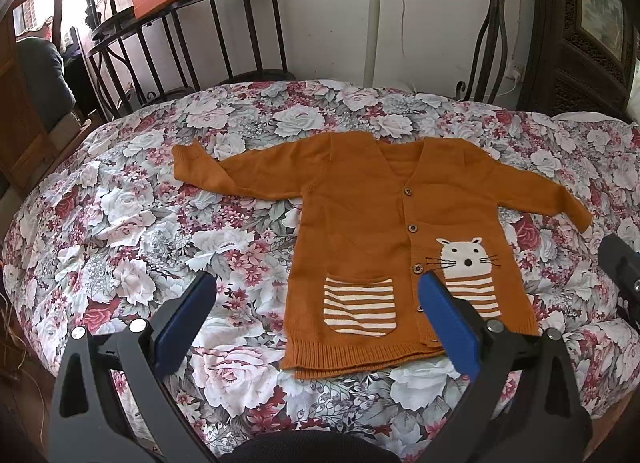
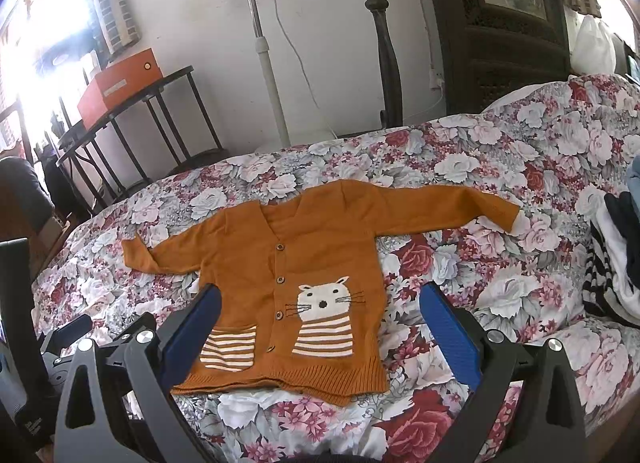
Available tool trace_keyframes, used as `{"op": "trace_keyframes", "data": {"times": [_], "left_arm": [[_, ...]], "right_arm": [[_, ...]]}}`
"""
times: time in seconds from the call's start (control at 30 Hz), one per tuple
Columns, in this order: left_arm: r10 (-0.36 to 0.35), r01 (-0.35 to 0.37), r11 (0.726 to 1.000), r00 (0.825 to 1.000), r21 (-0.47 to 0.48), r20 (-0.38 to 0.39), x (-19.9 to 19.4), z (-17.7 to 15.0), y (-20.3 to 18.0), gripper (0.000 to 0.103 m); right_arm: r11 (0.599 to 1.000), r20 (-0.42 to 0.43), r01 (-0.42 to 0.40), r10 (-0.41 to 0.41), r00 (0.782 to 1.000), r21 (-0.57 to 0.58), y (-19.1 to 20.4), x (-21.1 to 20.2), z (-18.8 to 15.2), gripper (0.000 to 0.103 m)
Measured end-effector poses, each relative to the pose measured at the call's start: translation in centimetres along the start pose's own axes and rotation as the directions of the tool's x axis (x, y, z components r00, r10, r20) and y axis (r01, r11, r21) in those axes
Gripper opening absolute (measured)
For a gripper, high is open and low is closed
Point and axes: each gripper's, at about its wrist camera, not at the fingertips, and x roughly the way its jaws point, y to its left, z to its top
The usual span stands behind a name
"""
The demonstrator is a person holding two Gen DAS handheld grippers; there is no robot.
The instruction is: Fold small clothes
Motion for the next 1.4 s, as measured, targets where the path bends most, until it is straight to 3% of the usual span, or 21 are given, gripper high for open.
{"op": "trace_keyframes", "data": {"times": [0.87,1.1,1.2,1.27,1.33,1.4], "left_arm": [[-0.001,0.001,1.000,1.000,-0.001,-0.003,-1.9,-1.5,1.7,0.098],[-0.033,0.032,0.999,0.997,-0.017,-0.070,-1.4,-2.2,2.9,0.098],[-0.058,0.058,0.998,0.987,-0.010,-0.149,-0.2,-2.0,2.8,0.098],[-0.014,0.021,0.999,0.982,0.034,-0.190,1.1,-2.1,2.7,0.098],[0.020,-0.001,0.997,0.966,0.072,-0.259,2.3,-2.3,2.6,0.098],[0.099,-0.046,0.987,0.925,0.151,-0.366,3.4,-2.6,2.7,0.098]], "right_arm": [[1.000,-0.015,0.007,-0.007,1.000,0.000,-0.3,0.2,0.1,0.100],[1.000,-0.037,0.001,0.000,0.999,0.017,-0.6,0.6,0.2,0.100],[0.999,-0.086,-0.013,0.017,0.996,0.046,-1.5,1.2,0.1,0.100],[0.995,-0.152,-0.029,0.044,0.987,0.099,-2.4,2.0,0.6,0.100],[0.987,-0.251,-0.024,0.064,0.966,0.162,-3.4,3.0,0.8,0.100],[0.979,-0.297,-0.036,0.096,0.950,0.201,-4.1,3.9,0.9,0.100]]}}
